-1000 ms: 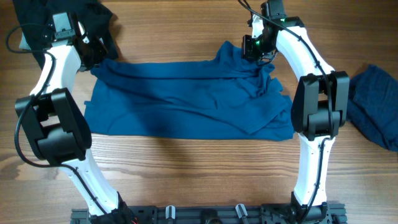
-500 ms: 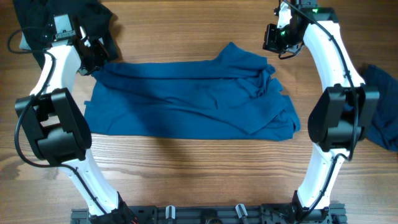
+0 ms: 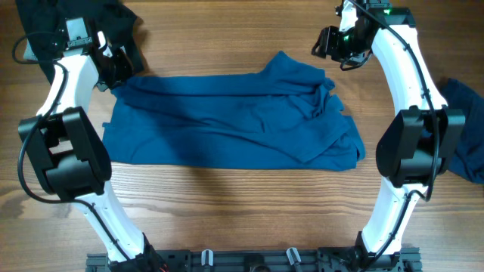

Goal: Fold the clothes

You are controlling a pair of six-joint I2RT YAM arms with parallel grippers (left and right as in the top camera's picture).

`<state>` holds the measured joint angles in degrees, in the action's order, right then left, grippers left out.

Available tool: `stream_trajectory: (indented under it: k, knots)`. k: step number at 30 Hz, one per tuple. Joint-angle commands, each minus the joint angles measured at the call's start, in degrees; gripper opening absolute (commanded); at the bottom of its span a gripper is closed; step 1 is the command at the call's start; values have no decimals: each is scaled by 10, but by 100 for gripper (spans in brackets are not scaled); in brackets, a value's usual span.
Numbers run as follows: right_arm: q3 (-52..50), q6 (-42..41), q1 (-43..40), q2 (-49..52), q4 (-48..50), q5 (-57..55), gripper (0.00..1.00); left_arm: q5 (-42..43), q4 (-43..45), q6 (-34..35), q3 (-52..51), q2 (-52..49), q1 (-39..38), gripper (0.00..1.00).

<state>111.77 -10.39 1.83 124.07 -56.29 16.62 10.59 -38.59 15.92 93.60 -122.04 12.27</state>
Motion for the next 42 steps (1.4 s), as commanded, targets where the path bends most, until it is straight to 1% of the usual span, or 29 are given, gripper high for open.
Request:
stream_trajectory:
  k: [1, 9, 13, 17, 21, 22, 24, 26, 27, 28, 30, 33, 37, 42]
  knots:
    - [0, -3, 1, 45, 16, -3, 69, 9, 1, -7, -3, 16, -1, 25]
    - [0, -25, 0, 120, 45, 4, 66, 10, 5, -7, -3, 16, -1, 25]
    - [0, -33, 0, 137, 63, 58, 63, 9, 7, -7, -3, 16, -1, 24]
    - [0, -42, 2, 144, 81, 125, 55, 9, 10, -7, -3, 16, -1, 23]
    - [0, -48, 7, 144, 77, 126, 50, 9, 11, -7, -3, 16, -1, 23]
    - [0, -46, 8, 144, 75, 126, 47, 9, 11, -7, -3, 16, -1, 23]
    - [0, -46, 10, 144, 71, 126, 38, 9, 11, -7, -3, 16, -1, 23]
    - [0, -46, 10, 144, 69, 126, 21, 9, 11, -7, -3, 16, -1, 22]
    - [0, -47, 10, 144, 69, 126, 11, 9, 11, -7, -3, 16, -1, 21]
    - [0, -48, 10, 144, 68, 126, 6, 9, 11, -7, -3, 16, -1, 20]
    - [0, -48, 9, 144, 67, 126, 4, 9, 11, -7, -3, 16, -1, 17]
    - [0, -48, 4, 141, 63, 126, 4, 9, 16, -7, -3, 16, -1, 4]
    - [2, -46, -9, 120, 57, 126, 4, 10, 21, -7, -3, 20, -1, 4]
    - [2, -34, -38, 57, 40, 126, 4, 19, 19, -7, -3, 35, -1, 4]
